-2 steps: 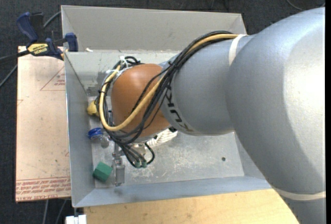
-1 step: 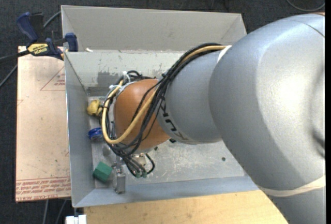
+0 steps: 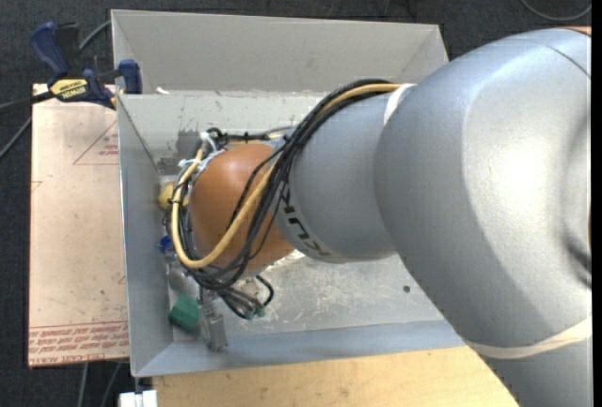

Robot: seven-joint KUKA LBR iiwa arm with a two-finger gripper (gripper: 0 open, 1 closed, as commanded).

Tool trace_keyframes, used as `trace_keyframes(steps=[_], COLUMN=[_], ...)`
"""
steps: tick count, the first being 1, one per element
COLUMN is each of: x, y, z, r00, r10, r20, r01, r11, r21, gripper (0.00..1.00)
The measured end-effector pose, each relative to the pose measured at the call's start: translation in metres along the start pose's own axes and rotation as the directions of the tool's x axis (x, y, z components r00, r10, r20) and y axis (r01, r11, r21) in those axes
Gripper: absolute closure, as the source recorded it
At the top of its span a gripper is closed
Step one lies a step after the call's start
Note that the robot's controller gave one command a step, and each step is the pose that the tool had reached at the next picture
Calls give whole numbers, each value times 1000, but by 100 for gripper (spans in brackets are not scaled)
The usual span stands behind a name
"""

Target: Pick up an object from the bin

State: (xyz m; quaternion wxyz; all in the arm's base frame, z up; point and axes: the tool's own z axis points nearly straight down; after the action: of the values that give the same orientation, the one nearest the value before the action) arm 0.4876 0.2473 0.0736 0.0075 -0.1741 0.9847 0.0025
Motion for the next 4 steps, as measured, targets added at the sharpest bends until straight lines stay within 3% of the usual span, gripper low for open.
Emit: trace_keyframes(steps=[1, 2, 3, 4], x=[9, 9, -3, -2], y=[3, 3, -6, 2], z=[4, 4, -37, -28], r00=[985, 985, 983, 980], r10=[171, 172, 184, 200], r20=[-8, -8, -3, -8], r01=[-171, -172, -184, -200], r11=[985, 985, 983, 980], r21=[1, 1, 0, 0], gripper=[100, 100, 100, 100])
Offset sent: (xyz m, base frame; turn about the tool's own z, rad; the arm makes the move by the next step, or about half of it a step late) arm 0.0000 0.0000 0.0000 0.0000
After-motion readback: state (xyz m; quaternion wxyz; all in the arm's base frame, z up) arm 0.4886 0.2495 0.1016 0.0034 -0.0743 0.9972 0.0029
